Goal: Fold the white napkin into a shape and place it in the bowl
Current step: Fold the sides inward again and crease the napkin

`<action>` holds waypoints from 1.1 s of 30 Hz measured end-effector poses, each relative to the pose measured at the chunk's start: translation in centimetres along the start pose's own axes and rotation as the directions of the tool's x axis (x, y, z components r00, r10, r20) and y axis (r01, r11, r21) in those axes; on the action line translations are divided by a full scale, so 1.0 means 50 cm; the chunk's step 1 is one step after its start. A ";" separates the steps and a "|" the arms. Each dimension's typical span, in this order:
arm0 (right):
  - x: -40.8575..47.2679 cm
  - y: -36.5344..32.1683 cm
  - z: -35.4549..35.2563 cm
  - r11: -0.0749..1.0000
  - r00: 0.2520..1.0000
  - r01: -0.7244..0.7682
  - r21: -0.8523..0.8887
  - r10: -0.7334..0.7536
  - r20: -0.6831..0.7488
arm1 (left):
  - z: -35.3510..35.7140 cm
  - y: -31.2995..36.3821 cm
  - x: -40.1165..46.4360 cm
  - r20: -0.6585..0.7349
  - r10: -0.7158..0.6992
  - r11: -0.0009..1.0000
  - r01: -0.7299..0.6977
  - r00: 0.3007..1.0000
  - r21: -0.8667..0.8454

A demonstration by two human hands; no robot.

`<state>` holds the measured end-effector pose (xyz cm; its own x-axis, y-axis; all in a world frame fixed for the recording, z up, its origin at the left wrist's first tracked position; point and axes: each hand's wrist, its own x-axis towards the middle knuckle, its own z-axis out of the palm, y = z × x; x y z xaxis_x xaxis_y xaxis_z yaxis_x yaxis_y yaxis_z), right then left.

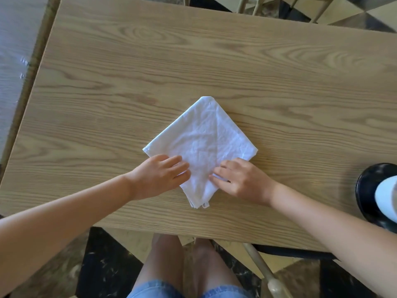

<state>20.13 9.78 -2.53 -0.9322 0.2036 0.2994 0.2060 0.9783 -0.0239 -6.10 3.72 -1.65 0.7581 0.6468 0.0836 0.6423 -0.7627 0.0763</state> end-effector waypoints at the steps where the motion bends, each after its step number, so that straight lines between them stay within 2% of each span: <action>1: 0.000 0.006 0.000 1.000 1.000 0.028 0.001 -0.028 0.010 | -0.001 -0.005 0.001 0.006 0.023 1.000 -0.023 1.000 0.008; 5: 0.000 0.013 -0.004 0.999 0.999 0.025 0.024 -0.026 0.044 | -0.014 -0.010 0.006 0.014 0.012 1.000 -0.012 1.000 -0.013; 11: -0.007 -0.006 -0.005 0.961 0.964 -0.265 0.076 0.263 0.043 | -0.009 0.005 -0.009 -0.061 -0.172 0.977 0.162 0.983 -0.138; 15: -0.009 -0.018 -0.006 0.939 0.942 -0.336 0.077 0.336 0.018 | -0.008 0.019 -0.018 -0.102 -0.276 0.939 0.246 0.956 -0.240; 18: -0.011 -0.019 -0.012 0.892 0.916 -0.396 0.218 0.399 0.034 | -0.012 0.027 -0.024 -0.073 -0.365 0.887 0.323 0.928 -0.330; 21: -0.001 -0.028 -0.029 0.740 0.803 -0.555 0.381 0.596 0.011 | -0.024 0.033 -0.022 -0.092 -0.513 0.787 0.424 0.854 -0.448; 24: 0.026 -0.037 -0.053 0.505 0.581 -0.675 0.538 0.813 -0.034 | -0.043 0.036 0.000 -0.149 -0.687 0.653 0.513 0.711 -0.557; 27: 0.054 -0.028 -0.058 0.320 0.392 -0.729 0.606 0.920 -0.014 | -0.054 0.025 0.030 -0.182 -0.782 0.554 0.531 0.596 -0.641; 30: 0.070 -0.014 -0.046 0.276 0.319 -0.754 0.596 0.947 -0.035 | -0.055 0.006 0.058 -0.200 -0.811 0.537 0.565 0.550 -0.627; 33: 0.079 0.001 -0.027 0.342 0.310 -0.813 0.472 0.939 -0.148 | -0.047 -0.013 0.088 -0.154 -0.826 0.530 0.657 0.542 -0.537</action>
<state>16.88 10.55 -0.07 -0.0512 0.9761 0.2113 0.6875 0.1879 -0.7015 -3.47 7.09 1.00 -0.1375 0.9813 0.1349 0.7775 0.0226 0.6285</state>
